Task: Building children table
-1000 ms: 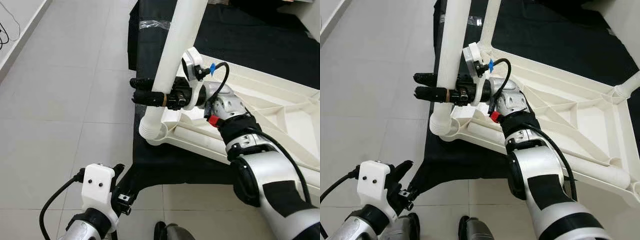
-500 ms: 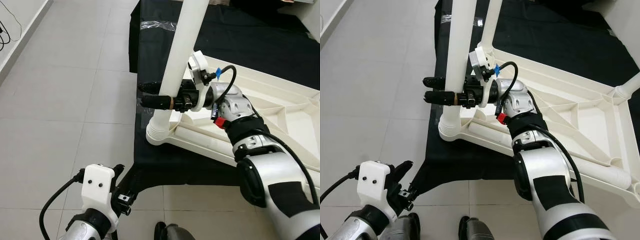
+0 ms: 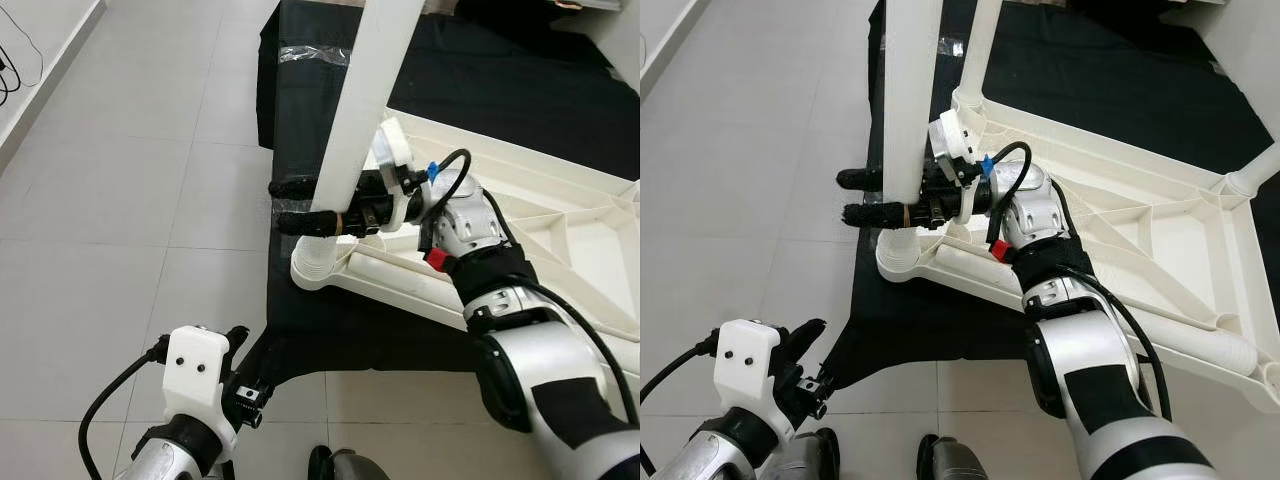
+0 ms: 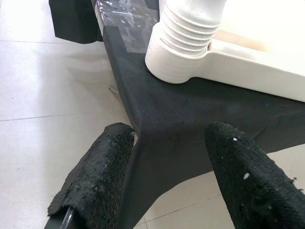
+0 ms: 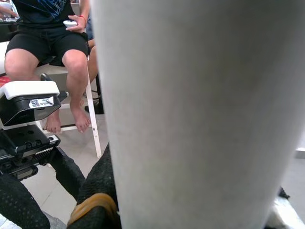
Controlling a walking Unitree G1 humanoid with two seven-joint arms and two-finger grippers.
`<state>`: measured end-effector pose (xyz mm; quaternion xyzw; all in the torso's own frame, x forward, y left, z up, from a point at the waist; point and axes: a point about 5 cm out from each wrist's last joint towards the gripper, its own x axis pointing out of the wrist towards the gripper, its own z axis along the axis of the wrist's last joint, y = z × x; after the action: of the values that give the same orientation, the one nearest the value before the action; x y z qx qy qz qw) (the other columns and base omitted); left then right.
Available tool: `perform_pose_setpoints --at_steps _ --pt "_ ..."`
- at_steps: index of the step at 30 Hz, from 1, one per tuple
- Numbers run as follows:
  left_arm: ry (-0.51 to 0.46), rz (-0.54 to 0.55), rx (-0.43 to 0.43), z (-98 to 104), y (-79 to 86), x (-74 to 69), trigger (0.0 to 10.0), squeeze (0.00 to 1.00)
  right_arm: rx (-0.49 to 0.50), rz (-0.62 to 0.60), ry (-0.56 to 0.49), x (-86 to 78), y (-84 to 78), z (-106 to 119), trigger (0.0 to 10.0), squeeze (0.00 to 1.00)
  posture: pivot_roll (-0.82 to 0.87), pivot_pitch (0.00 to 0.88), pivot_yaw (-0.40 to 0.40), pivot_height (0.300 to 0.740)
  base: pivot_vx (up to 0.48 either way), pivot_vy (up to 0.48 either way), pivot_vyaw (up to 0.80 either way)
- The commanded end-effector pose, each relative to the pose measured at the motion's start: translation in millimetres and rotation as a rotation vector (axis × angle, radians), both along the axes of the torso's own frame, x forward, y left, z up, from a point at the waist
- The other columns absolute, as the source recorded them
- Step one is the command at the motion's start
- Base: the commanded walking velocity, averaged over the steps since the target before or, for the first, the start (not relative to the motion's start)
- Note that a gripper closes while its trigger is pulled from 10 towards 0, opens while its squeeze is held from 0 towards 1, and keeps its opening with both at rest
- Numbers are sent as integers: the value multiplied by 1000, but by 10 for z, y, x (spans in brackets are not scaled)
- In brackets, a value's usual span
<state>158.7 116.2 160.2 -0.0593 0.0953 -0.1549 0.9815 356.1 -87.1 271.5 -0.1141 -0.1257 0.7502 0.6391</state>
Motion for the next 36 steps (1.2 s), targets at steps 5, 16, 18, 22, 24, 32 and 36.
perform_pose_setpoints --at_steps 5,16,18,22,24,32,36 --pt "16 -12 7 -31 -8 -14 10000 0 -69 -56 82 25 53 -300 10000 0 128 257 -144 740 0 0 0" --pt "12 -16 6 -37 -24 0 10000 0 -21 -437 161 204 -12 -447 10000 0 120 252 -144 740 0 0 0" --pt "12 -17 6 -38 -26 3 10000 0 9 -479 147 213 -36 -444 10000 0 120 252 -144 740 0 0 0" --pt "12 -18 5 -40 -30 7 10000 0 55 -560 136 234 -89 -448 10000 0 114 249 -143 740 0 0 0" --pt "10 -20 3 -40 -35 11 10000 0 105 -728 182 287 -199 -491 10000 0 114 249 -143 740 0 0 0" --pt "7 -24 3 -44 -41 30 10000 0 306 -1112 276 374 -383 -484 10000 0 108 237 -136 740 0 0 0" --pt "6 -24 3 -44 -39 37 10000 0 404 -1342 265 389 -426 -461 10000 0 109 235 -134 740 0 0 0"
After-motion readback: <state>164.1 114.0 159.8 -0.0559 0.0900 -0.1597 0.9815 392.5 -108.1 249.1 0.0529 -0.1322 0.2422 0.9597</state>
